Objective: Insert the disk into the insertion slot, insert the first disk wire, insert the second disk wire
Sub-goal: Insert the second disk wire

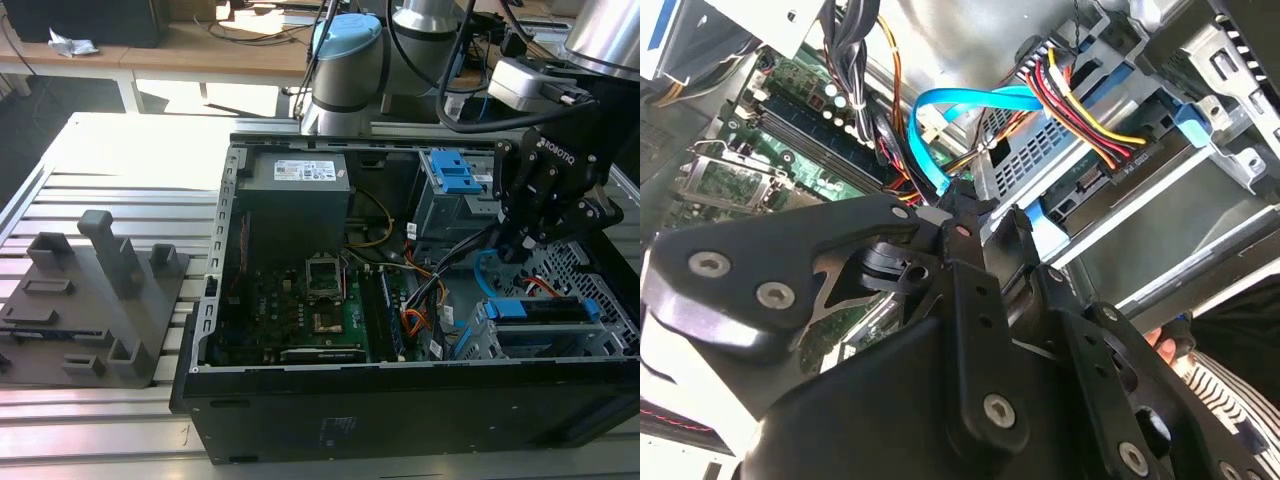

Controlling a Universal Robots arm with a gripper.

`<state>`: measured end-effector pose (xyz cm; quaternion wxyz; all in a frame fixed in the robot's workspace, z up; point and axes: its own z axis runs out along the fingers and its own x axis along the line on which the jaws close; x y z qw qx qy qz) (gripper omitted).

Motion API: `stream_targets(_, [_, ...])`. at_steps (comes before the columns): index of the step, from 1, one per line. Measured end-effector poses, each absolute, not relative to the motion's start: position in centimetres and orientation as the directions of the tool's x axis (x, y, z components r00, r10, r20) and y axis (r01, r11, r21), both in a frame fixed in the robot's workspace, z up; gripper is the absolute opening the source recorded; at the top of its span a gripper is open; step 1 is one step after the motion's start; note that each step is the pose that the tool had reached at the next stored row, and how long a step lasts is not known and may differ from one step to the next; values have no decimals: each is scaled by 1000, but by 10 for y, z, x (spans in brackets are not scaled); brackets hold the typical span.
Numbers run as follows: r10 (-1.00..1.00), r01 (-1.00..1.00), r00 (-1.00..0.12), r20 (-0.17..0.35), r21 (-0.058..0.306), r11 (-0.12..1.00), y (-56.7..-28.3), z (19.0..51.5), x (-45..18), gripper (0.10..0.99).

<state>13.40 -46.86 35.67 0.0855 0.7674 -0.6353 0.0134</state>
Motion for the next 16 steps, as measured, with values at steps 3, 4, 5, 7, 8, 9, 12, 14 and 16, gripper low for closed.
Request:
stream_targets(3, [-973,-977,193,129,114,-178,-469,357,134,302])
stream_targets(4, [-973,-977,192,129,114,-178,-469,357,134,302])
stream_targets(5, [-973,-977,193,129,114,-178,-469,357,134,302])
stream_targets(7, [-973,-977,192,129,114,-178,-469,357,134,302])
stream_targets(8, [-973,-977,193,129,114,-178,-469,356,134,302])
stream_targets(9, [-973,-977,193,129,114,-178,-469,356,134,302])
stream_targets(12, [-973,-977,193,129,114,-178,-469,354,134,302])
stream_targets(14, [-973,-977,193,129,114,-178,-470,354,134,302])
stream_targets(16, [-973,-977,193,129,114,-178,-470,354,134,220])
